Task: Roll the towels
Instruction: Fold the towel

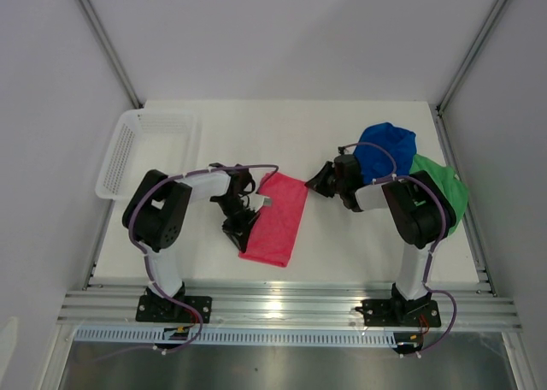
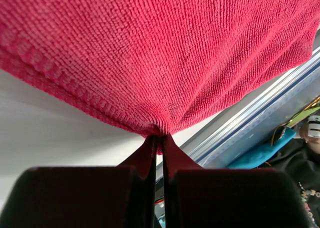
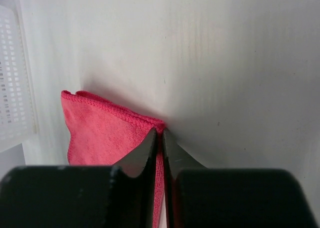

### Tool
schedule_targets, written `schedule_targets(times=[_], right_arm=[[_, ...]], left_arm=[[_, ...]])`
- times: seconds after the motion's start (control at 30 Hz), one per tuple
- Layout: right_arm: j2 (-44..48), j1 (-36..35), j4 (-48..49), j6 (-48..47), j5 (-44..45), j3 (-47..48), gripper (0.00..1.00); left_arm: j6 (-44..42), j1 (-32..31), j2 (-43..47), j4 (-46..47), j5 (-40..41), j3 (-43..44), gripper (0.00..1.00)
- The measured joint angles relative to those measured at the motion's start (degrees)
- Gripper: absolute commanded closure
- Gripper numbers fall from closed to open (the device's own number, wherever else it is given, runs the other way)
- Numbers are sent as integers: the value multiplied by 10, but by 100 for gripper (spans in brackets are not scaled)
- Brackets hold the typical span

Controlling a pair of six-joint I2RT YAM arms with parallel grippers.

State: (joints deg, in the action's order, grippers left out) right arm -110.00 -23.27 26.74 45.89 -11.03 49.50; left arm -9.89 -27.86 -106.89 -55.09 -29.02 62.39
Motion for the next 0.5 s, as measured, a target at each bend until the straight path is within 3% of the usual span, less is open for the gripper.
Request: schedule_targets(times=[0.5], right_arm=[[-7, 28, -27, 0, -3, 22, 100]], left_arm=[[-1, 0, 19, 21, -2, -10, 99]])
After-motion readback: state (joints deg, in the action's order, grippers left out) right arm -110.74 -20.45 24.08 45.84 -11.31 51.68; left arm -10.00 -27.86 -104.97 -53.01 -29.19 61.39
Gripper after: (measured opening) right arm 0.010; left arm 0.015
